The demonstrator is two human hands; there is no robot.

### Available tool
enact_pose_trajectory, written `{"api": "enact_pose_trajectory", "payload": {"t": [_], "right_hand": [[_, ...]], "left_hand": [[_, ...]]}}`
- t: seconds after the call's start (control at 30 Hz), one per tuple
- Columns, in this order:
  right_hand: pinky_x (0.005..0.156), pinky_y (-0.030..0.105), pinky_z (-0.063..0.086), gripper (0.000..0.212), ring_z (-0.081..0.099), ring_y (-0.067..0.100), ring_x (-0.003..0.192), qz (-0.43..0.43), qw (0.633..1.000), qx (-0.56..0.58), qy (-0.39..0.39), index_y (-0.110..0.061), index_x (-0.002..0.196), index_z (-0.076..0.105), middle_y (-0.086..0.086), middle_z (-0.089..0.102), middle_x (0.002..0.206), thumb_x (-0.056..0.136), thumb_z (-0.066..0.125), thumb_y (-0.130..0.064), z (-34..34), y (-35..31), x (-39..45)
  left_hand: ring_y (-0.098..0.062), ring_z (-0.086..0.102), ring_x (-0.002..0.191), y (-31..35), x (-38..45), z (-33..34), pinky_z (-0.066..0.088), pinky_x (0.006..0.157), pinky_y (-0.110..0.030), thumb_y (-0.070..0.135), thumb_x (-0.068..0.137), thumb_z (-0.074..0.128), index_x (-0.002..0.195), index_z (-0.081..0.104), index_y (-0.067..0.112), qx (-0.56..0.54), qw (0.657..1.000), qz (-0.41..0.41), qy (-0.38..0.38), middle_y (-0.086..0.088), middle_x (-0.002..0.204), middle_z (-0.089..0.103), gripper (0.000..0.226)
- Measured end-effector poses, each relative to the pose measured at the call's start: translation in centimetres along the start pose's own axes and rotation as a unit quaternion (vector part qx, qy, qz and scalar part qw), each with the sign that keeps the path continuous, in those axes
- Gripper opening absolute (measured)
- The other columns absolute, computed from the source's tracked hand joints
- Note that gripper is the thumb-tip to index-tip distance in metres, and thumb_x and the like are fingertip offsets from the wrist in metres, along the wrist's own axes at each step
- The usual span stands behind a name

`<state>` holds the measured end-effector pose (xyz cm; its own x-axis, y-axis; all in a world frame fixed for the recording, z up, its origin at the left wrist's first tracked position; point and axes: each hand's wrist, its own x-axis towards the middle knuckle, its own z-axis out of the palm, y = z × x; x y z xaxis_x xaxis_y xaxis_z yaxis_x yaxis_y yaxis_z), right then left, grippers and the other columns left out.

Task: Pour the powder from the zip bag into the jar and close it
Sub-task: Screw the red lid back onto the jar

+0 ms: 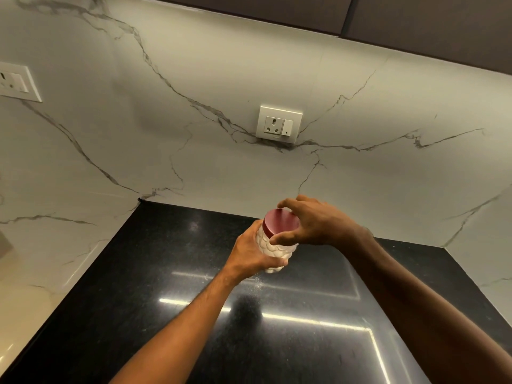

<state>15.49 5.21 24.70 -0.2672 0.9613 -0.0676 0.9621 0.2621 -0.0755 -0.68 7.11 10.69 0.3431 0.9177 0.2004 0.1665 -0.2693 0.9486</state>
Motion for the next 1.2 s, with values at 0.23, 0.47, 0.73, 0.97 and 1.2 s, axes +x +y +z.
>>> {"api": "enact_pose_trajectory", "payload": {"t": [0.23, 0.47, 0.73, 0.97, 1.2], "right_hand": [[0.097, 0.038, 0.049, 0.086, 0.042, 0.022, 0.127, -0.095, 0.994, 0.042, -0.036, -0.034, 0.147, 0.028, -0.001, 0.035, 0.148, 0.077, 0.079, -0.037, -0.4, -0.2, -0.5], [0.097, 0.040, 0.048, 0.094, 0.044, 0.022, 0.126, -0.038, 0.998, 0.009, -0.043, -0.039, 0.146, 0.026, -0.001, 0.036, 0.147, 0.069, 0.073, -0.066, -0.3, -0.3, -0.8], [0.078, 0.029, 0.049, 0.081, 0.054, 0.019, 0.107, -0.028, 0.999, -0.010, 0.027, -0.032, 0.139, 0.040, 0.000, 0.051, 0.133, 0.073, 0.064, -0.071, -0.1, -0.8, -1.2], [0.099, 0.039, 0.048, 0.088, 0.037, 0.020, 0.130, -0.096, 0.991, 0.046, -0.085, -0.039, 0.147, 0.025, -0.004, 0.029, 0.150, 0.077, 0.077, -0.042, -0.6, -0.2, -1.2], [0.074, 0.029, 0.047, 0.087, 0.054, 0.017, 0.102, -0.005, 1.000, -0.011, 0.028, -0.032, 0.138, 0.039, 0.000, 0.056, 0.128, 0.068, 0.060, -0.080, 0.4, 0.0, -0.6]], "left_hand": [[-0.017, 0.066, 0.111, 0.3, -0.1, -0.4, 0.058, 0.094, -0.032, 0.029, 0.062, 0.095, 0.137, 0.046, 0.023, 0.003, 1.000, 0.007, 0.002, 0.001, 0.123, 0.065, 0.089], [-0.016, 0.066, 0.111, 0.3, -0.7, -0.2, 0.058, 0.094, -0.029, 0.031, 0.062, 0.095, 0.136, 0.046, 0.026, 0.006, 1.000, 0.010, -0.013, 0.004, 0.122, 0.064, 0.089], [-0.011, 0.065, 0.111, 0.5, -1.0, -0.2, 0.057, 0.093, -0.023, 0.032, 0.061, 0.094, 0.138, 0.046, 0.026, 0.010, 1.000, 0.013, -0.012, 0.005, 0.123, 0.064, 0.091], [-0.012, 0.066, 0.110, 0.4, -1.0, -0.5, 0.058, 0.091, -0.024, 0.030, 0.061, 0.095, 0.133, 0.046, 0.031, 0.007, 1.000, 0.006, -0.013, 0.006, 0.121, 0.064, 0.088], [-0.012, 0.065, 0.110, 0.4, -0.8, -0.1, 0.056, 0.087, -0.018, 0.030, 0.061, 0.094, 0.133, 0.045, 0.033, 0.008, 1.000, 0.002, -0.012, 0.008, 0.121, 0.063, 0.087]]}}
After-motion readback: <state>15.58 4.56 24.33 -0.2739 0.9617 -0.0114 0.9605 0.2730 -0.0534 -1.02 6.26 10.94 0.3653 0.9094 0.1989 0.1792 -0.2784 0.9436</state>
